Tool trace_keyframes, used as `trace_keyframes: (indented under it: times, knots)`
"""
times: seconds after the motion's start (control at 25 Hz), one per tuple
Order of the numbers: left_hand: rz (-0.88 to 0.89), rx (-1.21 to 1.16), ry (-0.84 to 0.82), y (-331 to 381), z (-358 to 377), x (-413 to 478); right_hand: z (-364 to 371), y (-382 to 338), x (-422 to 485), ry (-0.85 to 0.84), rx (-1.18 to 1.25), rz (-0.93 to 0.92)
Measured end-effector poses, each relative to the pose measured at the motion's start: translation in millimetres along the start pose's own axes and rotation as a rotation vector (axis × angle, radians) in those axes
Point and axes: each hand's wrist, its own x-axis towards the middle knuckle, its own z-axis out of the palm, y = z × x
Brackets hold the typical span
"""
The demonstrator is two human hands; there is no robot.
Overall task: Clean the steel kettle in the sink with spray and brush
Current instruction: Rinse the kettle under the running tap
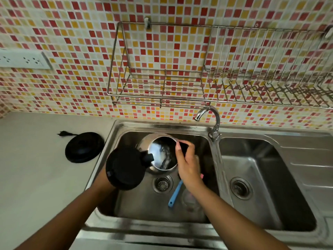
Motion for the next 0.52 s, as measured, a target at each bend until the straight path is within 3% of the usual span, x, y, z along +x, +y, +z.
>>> trace_keyframes:
  times: [0.04,0.2,0.36,0.44,0.52]
  knots:
    - [0.037,0.075,0.017,7.1,6.5,1.6,-1.2,4.6,-4.4,-0.018,0.011,0.025]
    - [0.347,0.417,-0.179,40.8,38.6,-14.6,-12.7,38.6,-3.8,0.003,0.043,0.237]
    - [0.578,0.775,-0.240,66.2,55.1,5.9,-16.2,60.5,0.9,0.035,0.234,0.437]
    - [0.592,0.883,-0.352,74.5,59.3,6.5,-16.2,54.0,-1.5,0.105,0.293,0.477]
    - [0.535,0.887,-0.332,75.9,66.7,1.4,-18.2,41.7,-4.7,0.177,0.299,0.448]
